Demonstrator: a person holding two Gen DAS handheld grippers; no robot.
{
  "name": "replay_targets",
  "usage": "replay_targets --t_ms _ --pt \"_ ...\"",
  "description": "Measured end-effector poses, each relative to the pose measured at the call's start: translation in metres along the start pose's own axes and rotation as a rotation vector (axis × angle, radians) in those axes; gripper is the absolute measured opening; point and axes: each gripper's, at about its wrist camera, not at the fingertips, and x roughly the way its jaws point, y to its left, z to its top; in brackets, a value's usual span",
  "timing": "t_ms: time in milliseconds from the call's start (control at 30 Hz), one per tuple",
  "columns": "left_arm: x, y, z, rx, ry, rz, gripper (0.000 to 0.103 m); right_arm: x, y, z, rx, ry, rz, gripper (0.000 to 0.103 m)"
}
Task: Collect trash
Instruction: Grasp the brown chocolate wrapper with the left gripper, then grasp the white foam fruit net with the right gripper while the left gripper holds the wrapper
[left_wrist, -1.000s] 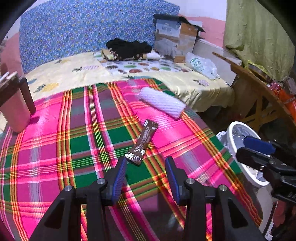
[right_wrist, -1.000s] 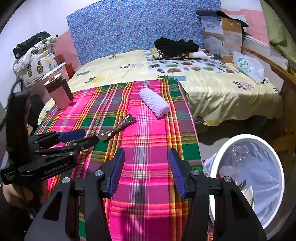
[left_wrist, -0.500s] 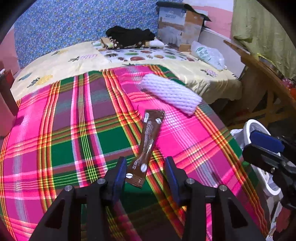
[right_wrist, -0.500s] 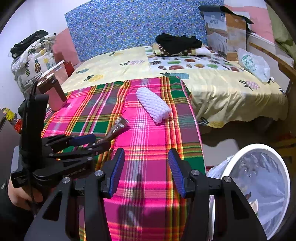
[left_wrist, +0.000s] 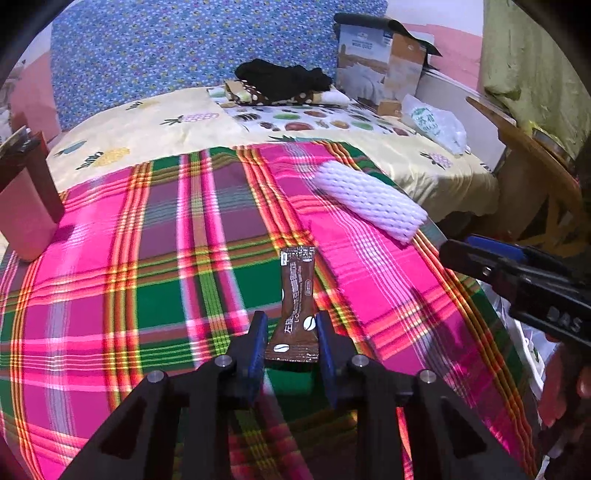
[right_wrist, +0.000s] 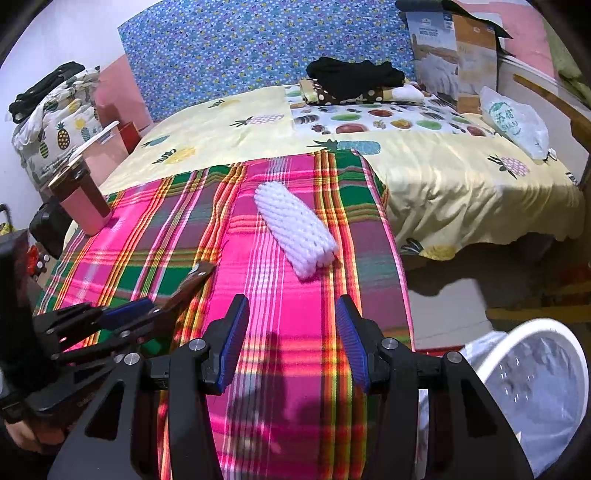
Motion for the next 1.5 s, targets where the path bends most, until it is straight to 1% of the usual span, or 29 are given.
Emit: replay_targets --t_ms 100,300,567,767,833,867,900,1000,1267,1500 --pt "-0.002 0.006 0.001 -0.013 -0.010 0.023 0.027 0.008 -0.001 0.005 -0.001 0.005 -0.007 0.050" --pt "0.001 0.017 0.002 -0.037 -0.008 0.045 0.027 0.018 -0.003 0.011 0.002 0.013 -0.018 0.050" --pt "0.010 0.025 0.002 -0.054 0.002 0.053 0.027 0.033 -0.008 0.024 0.010 0.006 -0.034 0.050" --pt "0.012 0.028 0.003 -0.056 -0.005 0.041 0.027 0.055 -0.004 0.027 -0.009 0.048 -0.016 0.050" --pt "0.012 0.029 0.003 -0.059 -0.005 0.037 0.027 0.058 -0.002 0.026 -0.010 0.057 -0.016 0.029" --pt "0.012 0.029 0.003 -0.060 -0.005 0.036 0.027 0.056 -0.002 0.026 -0.009 0.052 -0.016 0.029" --pt "0.012 0.029 0.003 -0.061 -0.004 0.035 0.027 0.052 -0.001 0.025 -0.004 0.048 -0.007 0.025" --pt "0.010 0.029 0.002 -0.067 0.000 0.020 0.027 0.039 0.000 0.023 0.005 0.022 0.005 0.023" --pt "-0.013 0.015 0.000 -0.051 -0.022 -0.012 0.027 -0.001 0.001 0.008 0.026 -0.026 0.028 0.023" --pt "-0.032 0.000 -0.012 -0.032 -0.030 -0.031 0.027 -0.016 -0.001 -0.008 0.043 -0.018 0.036 0.023"
